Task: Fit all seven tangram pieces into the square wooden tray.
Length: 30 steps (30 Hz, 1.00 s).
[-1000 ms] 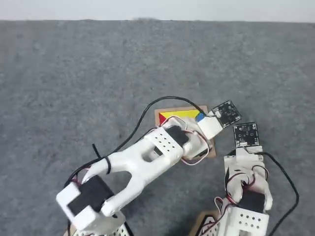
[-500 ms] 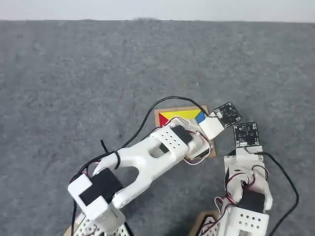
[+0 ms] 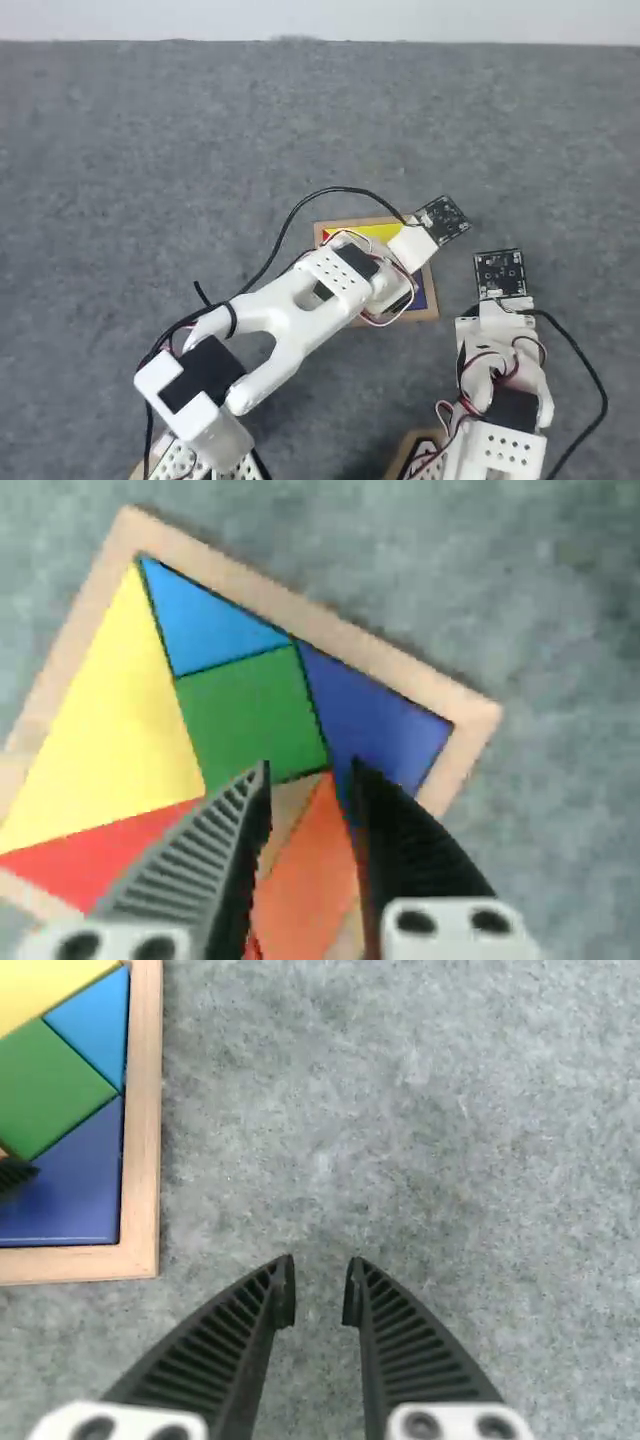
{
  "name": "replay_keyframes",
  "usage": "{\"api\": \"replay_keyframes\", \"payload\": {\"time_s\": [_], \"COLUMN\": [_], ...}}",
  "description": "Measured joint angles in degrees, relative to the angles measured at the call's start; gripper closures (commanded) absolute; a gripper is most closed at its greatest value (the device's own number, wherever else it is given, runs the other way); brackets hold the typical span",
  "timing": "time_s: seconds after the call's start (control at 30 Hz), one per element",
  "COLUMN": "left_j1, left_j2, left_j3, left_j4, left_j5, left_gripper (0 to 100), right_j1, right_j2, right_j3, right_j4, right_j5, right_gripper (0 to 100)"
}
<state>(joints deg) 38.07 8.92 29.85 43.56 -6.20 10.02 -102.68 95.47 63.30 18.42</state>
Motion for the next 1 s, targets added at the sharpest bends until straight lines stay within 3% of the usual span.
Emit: {"api": "replay_keyframes", "payload": {"time_s": [0.2,0.4,0.7,1.0], "left_j1": [-0.18,-5.45,-26.37,-52.48], "left_j2": [-3.08,-22.42,-59.25,-96.18], "left_j3": [0.18,8.44,26.37,53.19], "left_j4": [0.18,0.18,0.18,1.14], "left_j5": [2.81,8.26,9.05,8.88], "left_gripper": [88,88,88,88], "right_j1": [0.0,0.0,0.0,0.0], "right_j2": [0.0,0.0,0.0,0.0], "right_j3": [0.0,0.0,0.0,0.0], "right_j4": [0.0,0.0,0.0,0.0], "right_j5": [0.0,0.0,0.0,0.0], "right_gripper": [90.8,90.8,90.8,90.8]}}
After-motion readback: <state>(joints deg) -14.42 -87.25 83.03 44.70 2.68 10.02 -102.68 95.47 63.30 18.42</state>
